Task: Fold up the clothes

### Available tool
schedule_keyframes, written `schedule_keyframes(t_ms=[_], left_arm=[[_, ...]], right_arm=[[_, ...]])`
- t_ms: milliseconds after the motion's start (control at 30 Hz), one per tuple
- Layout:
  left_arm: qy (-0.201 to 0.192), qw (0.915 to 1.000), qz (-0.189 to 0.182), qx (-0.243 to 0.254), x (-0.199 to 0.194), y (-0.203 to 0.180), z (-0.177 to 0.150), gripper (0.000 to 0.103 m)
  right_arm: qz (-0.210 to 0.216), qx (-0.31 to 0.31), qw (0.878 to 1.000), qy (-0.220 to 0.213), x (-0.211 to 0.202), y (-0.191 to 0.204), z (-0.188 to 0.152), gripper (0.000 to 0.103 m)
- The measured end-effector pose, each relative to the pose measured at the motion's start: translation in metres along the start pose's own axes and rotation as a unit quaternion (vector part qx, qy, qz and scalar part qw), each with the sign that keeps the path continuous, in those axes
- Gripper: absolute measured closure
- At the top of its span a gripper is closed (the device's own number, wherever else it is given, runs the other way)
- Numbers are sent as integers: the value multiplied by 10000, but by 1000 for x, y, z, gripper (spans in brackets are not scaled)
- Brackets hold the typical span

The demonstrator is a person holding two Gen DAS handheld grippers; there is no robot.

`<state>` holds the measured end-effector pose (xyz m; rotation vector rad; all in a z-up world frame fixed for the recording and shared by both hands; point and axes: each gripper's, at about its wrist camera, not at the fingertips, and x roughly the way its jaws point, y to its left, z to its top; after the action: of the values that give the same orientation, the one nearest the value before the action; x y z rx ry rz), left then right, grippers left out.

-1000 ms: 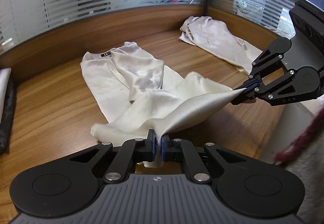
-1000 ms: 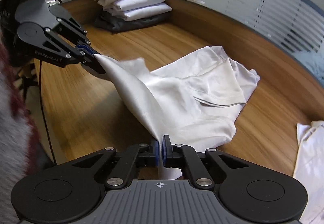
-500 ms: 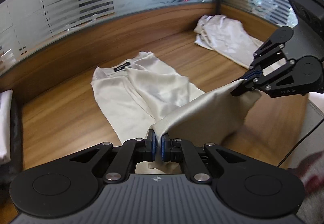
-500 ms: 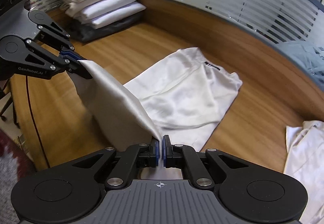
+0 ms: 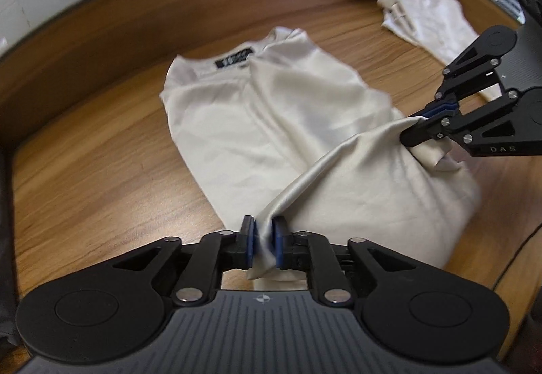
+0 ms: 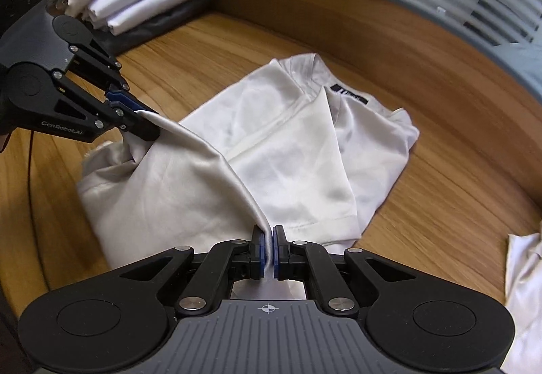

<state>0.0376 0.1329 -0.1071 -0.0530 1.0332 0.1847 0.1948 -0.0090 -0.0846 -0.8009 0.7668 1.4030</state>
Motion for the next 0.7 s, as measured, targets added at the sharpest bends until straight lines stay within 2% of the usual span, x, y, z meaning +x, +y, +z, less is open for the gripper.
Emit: schedule_keyframes(t_ms=[100,167,267,433,567,700], left_arm=[[15,9999,17,-133,7,5,1,78],[-174,9994,-27,-292,6,10,1,75],[-501,9967,21,-642,-5,22,1,70],[-625,9929,166,-994,-22,40,-3,70],[-664,9943,14,-838,-41,35,-17,66],[-665,9971,-171,-335,-57,12,-34,63]], right_arm=[[-75,2,10000,31,12,-3,-2,91],[-179,78,9998,-6,15,-5,-4,81],[-334,193,9992,-63,18,-8,-6,76],[-593,524,9963,-329,5,-14,-8,75],[-561,734,9942,-542,-17,-16,-13,65],[-407,827,9934,-684,-39,-14,-22,65]])
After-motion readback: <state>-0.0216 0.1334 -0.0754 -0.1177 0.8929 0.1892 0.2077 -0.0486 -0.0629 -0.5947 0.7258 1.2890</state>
